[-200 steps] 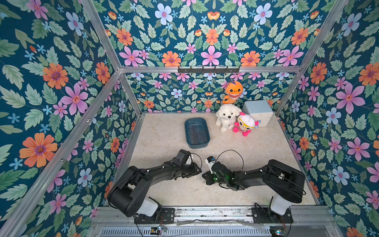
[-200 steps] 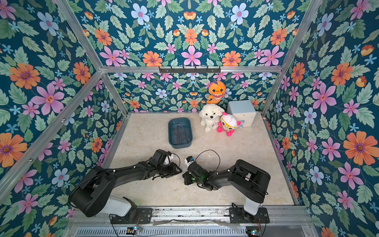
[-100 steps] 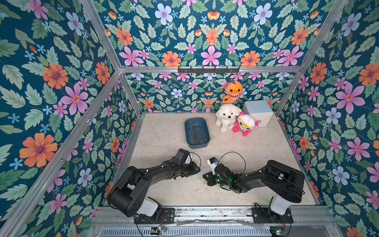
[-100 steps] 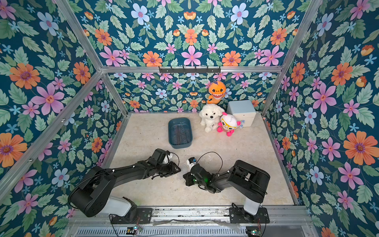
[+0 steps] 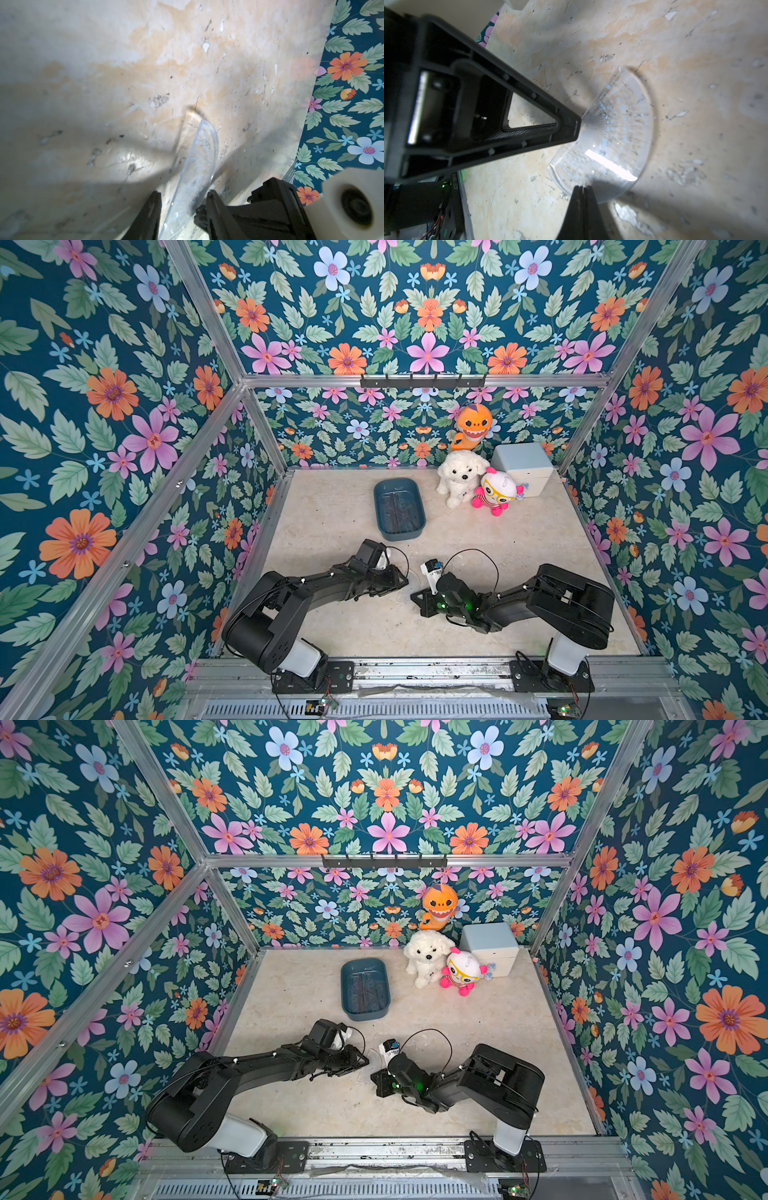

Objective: Put the scattered rulers into the storage box
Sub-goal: Pick up the ruler from the center of the board.

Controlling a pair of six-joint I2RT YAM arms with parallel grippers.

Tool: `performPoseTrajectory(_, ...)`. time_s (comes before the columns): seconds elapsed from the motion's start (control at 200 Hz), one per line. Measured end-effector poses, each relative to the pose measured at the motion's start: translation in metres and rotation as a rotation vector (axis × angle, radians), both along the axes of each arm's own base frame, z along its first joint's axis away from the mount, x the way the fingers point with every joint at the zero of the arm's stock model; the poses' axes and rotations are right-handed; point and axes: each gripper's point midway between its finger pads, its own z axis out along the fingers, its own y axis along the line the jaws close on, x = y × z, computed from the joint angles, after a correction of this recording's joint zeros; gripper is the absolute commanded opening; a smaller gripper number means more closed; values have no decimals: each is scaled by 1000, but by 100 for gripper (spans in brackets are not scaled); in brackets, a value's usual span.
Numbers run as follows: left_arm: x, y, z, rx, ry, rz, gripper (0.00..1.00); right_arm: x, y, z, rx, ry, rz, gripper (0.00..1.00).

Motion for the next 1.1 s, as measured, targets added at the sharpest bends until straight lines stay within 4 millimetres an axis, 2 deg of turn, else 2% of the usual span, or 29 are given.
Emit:
performPoseTrajectory(0.485,-2,-3,0,-44,-36,-12,40,1,2,-1,12,-6,1,0)
performPoseTrajectory(0.745,-9,1,-3,-31,-27,8,19,0,4,-1,25,-6,9,0)
performPoseTrajectory(1.05,-17,-1,-6,-7,-17,-8,0,0,5,-1,37,-10,12,0)
performPoseTrajectory(1.1,-18,-3,-6,-7,-18,-15,0,0,5,-1,39,-12,12,0)
